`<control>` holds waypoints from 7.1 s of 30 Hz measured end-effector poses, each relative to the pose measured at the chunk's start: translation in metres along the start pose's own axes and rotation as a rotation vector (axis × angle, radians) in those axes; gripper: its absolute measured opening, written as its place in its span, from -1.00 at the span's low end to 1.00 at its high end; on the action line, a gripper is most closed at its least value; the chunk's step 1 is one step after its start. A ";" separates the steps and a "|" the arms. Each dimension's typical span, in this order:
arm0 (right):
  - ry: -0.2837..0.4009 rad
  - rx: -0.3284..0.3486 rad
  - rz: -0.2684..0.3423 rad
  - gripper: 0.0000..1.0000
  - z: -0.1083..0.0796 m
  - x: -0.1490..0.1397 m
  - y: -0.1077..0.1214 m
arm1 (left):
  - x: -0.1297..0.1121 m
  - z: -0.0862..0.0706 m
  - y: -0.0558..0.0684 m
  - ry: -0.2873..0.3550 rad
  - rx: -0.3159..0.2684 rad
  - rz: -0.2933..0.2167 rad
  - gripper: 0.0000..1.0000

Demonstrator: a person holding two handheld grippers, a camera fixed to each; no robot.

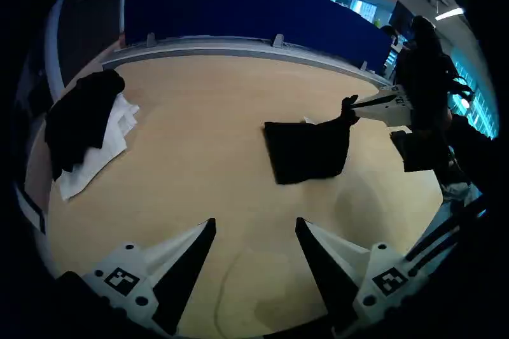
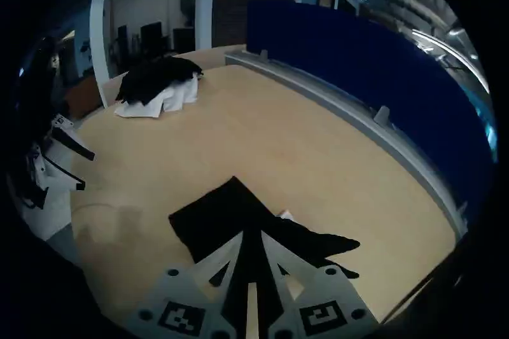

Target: Fold towel

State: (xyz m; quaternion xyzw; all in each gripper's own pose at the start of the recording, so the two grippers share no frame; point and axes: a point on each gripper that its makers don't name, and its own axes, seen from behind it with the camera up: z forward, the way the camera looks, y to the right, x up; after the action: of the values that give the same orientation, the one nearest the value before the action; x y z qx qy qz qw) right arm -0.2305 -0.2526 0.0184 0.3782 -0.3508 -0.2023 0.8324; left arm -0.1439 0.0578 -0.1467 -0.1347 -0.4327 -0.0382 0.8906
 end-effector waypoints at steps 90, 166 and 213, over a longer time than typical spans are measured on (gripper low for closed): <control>-0.117 -0.030 0.162 -0.86 0.037 -0.116 -0.040 | -0.011 -0.002 0.008 0.015 0.008 -0.042 0.86; 0.045 -0.411 0.301 -0.88 -0.222 -0.132 0.295 | 0.033 0.016 0.096 0.020 -0.050 0.086 0.86; -0.073 -0.511 0.463 -0.88 -0.280 -0.286 0.304 | 0.032 0.019 0.127 -0.020 -0.057 0.164 0.86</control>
State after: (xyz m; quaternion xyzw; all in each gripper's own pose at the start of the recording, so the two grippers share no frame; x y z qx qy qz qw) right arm -0.1950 0.2484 -0.0016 0.0605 -0.3947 -0.1029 0.9110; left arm -0.1148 0.1870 -0.1371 -0.1954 -0.4277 0.0236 0.8822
